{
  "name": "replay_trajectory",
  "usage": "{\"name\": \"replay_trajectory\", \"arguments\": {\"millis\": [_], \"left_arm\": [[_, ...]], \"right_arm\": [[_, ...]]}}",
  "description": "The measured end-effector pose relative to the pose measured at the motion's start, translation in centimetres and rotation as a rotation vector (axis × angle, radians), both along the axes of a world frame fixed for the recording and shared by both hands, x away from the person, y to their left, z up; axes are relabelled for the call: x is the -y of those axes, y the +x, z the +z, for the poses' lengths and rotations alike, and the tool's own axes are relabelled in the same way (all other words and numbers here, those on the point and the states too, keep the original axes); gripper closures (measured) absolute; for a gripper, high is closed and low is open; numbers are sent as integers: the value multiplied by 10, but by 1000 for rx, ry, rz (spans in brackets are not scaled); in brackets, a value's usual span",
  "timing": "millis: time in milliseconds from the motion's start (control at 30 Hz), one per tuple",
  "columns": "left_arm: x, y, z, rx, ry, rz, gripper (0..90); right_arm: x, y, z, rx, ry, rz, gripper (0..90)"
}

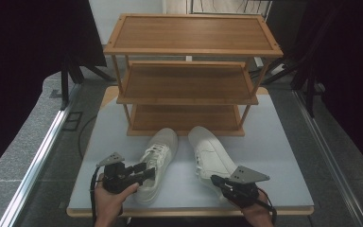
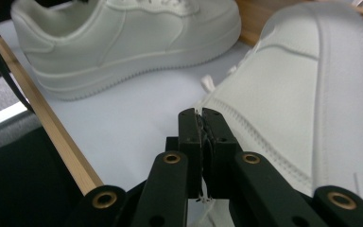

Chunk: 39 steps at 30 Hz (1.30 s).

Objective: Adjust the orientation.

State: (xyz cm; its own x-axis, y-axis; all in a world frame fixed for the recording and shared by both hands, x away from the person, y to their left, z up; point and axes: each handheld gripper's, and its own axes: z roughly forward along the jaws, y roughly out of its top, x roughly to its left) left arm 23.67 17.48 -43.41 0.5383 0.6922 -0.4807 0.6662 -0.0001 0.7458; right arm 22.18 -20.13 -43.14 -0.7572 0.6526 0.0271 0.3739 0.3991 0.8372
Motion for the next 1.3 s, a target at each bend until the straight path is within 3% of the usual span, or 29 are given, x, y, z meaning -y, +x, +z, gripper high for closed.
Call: {"name": "replay_trajectory", "arguments": {"millis": [67,467,1000,1300], "left_arm": [[0,1,0,-3,-4,0,469],[-1,7,0,-14,-13,-11,469],[0,7,-1,-19,-5,-14,470],[0,7,-2,-18,-4,-17,470]], "right_arm": [[0,0,-4,-8,-15,-7,869],[5,0,-10,-44,6,-33,892],[19,3,-6,-21,54,-72,895],[33,6,-1,14,88,-145,895]]}}
